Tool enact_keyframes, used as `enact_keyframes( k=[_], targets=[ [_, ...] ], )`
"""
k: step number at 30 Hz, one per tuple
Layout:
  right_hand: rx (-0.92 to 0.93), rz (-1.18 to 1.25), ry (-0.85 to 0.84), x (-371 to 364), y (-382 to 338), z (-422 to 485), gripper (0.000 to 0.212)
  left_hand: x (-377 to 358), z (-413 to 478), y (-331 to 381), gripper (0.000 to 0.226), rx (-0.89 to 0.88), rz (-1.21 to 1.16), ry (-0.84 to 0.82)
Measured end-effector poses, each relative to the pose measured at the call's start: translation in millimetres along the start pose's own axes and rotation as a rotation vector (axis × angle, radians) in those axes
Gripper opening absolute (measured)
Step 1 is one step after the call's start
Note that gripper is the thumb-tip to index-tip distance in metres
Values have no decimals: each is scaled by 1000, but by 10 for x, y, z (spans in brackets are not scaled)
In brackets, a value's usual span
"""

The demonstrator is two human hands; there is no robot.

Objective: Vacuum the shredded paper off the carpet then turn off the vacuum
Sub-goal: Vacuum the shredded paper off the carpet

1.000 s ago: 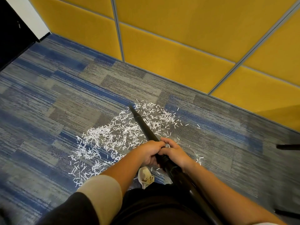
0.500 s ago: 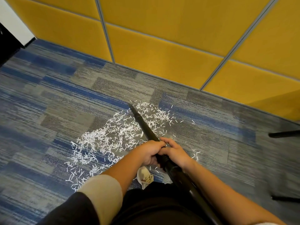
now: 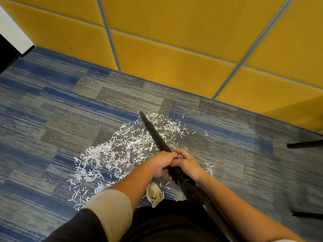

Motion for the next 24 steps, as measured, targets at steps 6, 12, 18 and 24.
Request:
enact_keyframes(
  k=[6,12,18,24],
  targets=[
    [3,-37,-46,-74,-11,60,46,82,42,3,15,-9,-25,1],
    [-19,-26,-61,-48,20,65,47,61,75,-6,15,9,-23,-19],
    [-8,-23,-22,88,24,77,52,-46,125,65,15,19,-31,-33],
    [-3,8,-25,96,46,42,47,-59,145,49,13,7,-18,-7]
  ],
)
Point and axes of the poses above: each hand's wrist, its own z-axis towards the middle knuckle, its own x-axis out of the back of the hand, y = z × x, the point moved 7 cm from there along z, towards the middle knuckle, and after that the axes turned 11 degrees about x, right-handed, at the moved point
